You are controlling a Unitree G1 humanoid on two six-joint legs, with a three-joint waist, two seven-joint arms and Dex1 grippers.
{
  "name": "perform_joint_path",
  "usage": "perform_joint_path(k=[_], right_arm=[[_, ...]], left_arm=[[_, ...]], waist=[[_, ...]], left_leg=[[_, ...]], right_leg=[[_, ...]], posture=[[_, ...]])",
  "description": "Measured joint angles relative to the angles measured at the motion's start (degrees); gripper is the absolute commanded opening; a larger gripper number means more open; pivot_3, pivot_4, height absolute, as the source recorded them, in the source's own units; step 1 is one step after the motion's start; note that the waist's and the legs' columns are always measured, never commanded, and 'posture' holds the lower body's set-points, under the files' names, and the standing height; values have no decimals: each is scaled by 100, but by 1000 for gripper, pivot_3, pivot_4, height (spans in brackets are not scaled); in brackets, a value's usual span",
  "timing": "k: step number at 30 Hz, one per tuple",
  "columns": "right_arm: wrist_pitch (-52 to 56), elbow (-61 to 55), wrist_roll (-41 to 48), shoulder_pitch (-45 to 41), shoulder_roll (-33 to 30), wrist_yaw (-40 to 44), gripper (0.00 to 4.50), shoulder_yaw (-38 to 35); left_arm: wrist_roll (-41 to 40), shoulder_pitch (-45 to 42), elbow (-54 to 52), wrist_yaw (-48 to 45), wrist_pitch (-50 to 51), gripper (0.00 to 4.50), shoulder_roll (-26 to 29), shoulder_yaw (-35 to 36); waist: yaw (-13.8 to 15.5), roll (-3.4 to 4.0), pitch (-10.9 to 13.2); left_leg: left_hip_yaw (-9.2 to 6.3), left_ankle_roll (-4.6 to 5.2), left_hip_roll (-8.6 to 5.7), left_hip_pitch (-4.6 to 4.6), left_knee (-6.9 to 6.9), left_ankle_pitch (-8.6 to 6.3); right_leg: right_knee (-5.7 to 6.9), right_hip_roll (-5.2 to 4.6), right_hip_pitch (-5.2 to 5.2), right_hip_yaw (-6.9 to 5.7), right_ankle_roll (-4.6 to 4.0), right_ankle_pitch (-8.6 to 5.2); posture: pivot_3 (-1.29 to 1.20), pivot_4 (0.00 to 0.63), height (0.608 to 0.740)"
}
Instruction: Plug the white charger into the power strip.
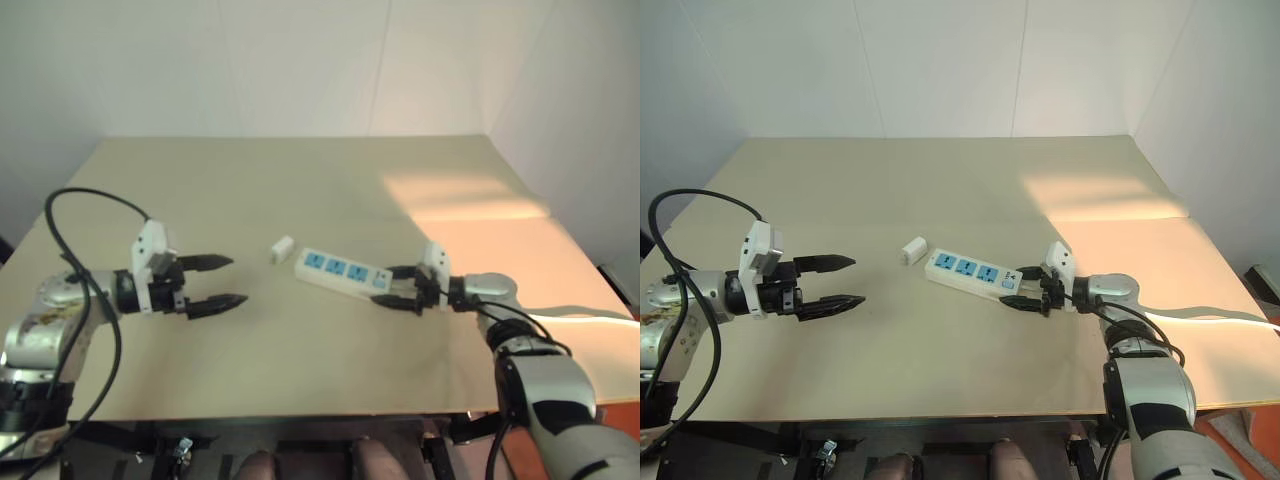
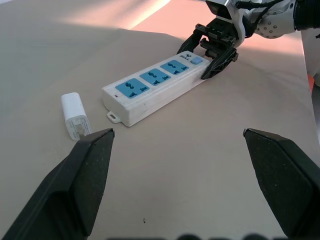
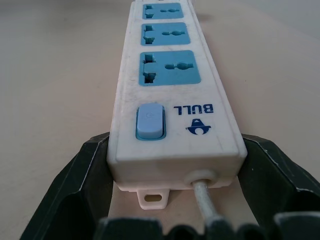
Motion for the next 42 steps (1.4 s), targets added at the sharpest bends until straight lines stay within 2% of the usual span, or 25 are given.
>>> perform_joint_path(k=[9, 17, 19, 21, 28, 42], right_arm=[[-64, -124, 96, 186, 22, 30, 3434, -173], [99, -447, 128, 384, -490, 881, 3434, -127], [124, -553, 140, 447, -598, 970, 4149, -122], [121, -704, 144, 561, -681, 991, 4481, -109], [-111, -1157, 380, 1068, -621, 848, 4481, -163], [-15, -1197, 708, 1086, -364, 532, 4481, -306]], left_arm=[[13, -27, 4, 5, -19, 4500, -78, -50], [28, -47, 20, 23, -117, 4500, -89, -123], [30, -51, 29, 24, -122, 4500, -92, -139], [35, -74, 50, 24, -124, 4500, -109, -179], [89, -222, 135, -7, -171, 4500, -160, -310], [103, -298, 286, -89, -243, 4500, -168, -382]], waist=[[10, 0, 0], [24, 0, 0], [23, 0, 0], [21, 0, 0], [6, 0, 0], [18, 0, 0]], left_leg=[[0, 0, -1, 0, 0, 0], [1, 0, -2, -1, 0, 0], [1, 0, -1, 1, 0, 0], [1, 0, -1, 2, 0, 0], [3, 0, 0, 2, 0, 0], [3, 0, 0, 3, 0, 0]], right_leg=[[-2, 0, 2, 0, 0, 0], [-3, -1, 1, 0, 0, 0], [-1, 0, 2, 0, 0, 0], [-1, 0, 2, 0, 1, 0], [0, 1, 1, 3, 0, 0], [0, 1, 2, 2, 0, 0]], posture=[[0, 150, 740], [0, 150, 740], [0, 150, 740], [0, 150, 740], [0, 150, 740], [0, 150, 740]])
